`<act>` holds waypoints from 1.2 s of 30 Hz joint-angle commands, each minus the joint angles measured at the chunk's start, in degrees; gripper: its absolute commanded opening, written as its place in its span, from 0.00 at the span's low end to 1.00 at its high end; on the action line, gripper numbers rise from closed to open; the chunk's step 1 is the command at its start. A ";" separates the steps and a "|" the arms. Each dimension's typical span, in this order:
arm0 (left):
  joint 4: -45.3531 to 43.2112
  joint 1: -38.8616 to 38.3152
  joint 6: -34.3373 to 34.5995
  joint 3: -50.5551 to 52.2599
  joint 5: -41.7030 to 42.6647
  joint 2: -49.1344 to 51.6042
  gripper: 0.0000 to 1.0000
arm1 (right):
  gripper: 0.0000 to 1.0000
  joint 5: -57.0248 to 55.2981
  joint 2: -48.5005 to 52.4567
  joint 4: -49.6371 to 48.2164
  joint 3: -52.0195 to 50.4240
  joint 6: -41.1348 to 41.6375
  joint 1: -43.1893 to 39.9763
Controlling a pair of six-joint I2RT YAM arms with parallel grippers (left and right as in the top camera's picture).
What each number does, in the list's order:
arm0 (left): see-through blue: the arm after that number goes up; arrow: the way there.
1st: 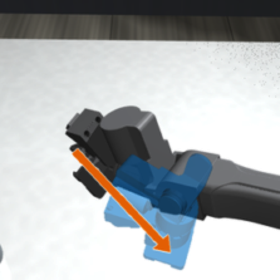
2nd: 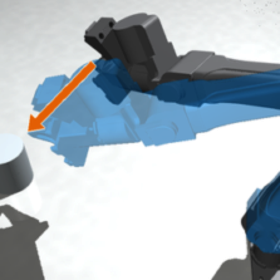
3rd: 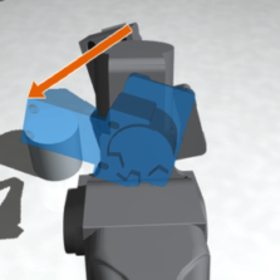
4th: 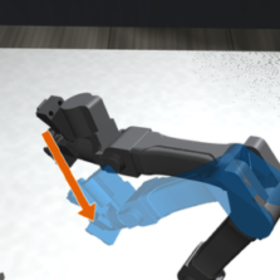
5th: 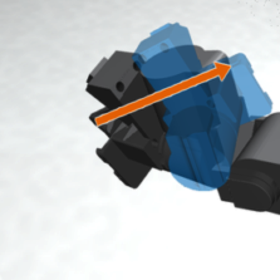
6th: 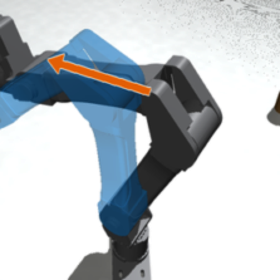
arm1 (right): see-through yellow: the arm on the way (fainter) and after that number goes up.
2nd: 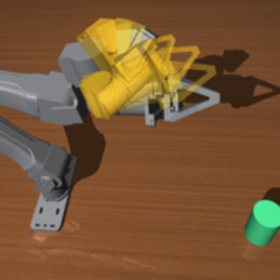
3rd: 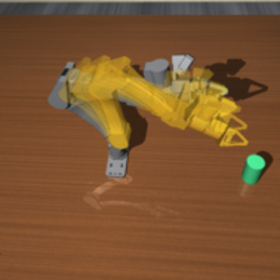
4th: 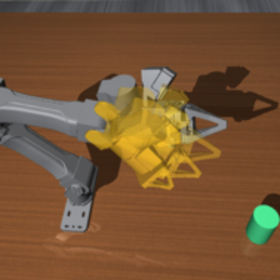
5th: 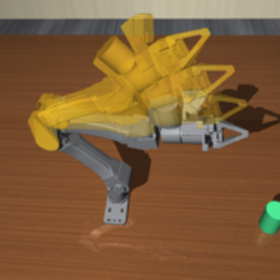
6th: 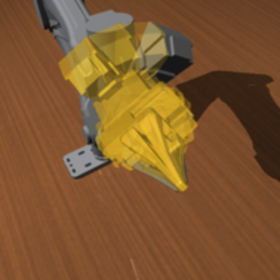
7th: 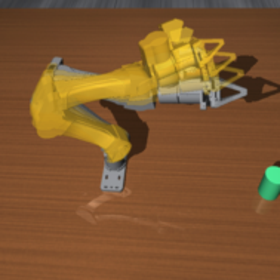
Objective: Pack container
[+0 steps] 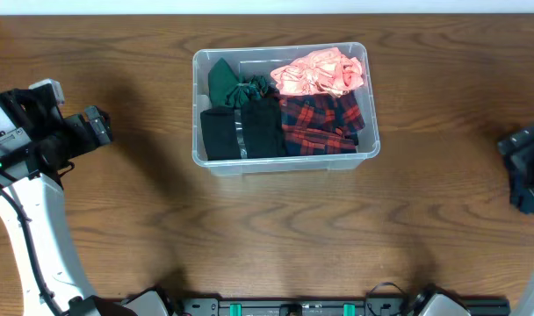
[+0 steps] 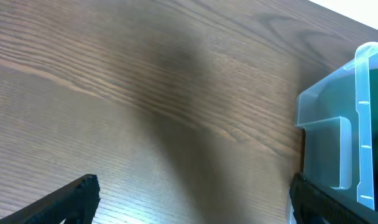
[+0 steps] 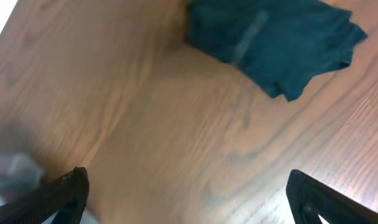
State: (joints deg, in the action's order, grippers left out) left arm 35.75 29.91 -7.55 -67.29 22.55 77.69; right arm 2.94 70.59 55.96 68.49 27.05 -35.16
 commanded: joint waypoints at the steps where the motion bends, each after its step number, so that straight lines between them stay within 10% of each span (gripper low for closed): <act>1: -0.02 0.28 -0.57 -0.31 0.57 0.11 0.98 | 0.99 2.19 0.87 -3.50 -5.35 1.66 -4.13; 36: -0.02 0.28 -0.57 -0.31 0.57 0.11 0.98 | 0.82 -1.49 29.05 -34.53 -14.01 1.14 -16.33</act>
State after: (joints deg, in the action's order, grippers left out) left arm 35.75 29.91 -7.55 -67.29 22.55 77.69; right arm 2.50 98.02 22.09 54.70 28.71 -51.09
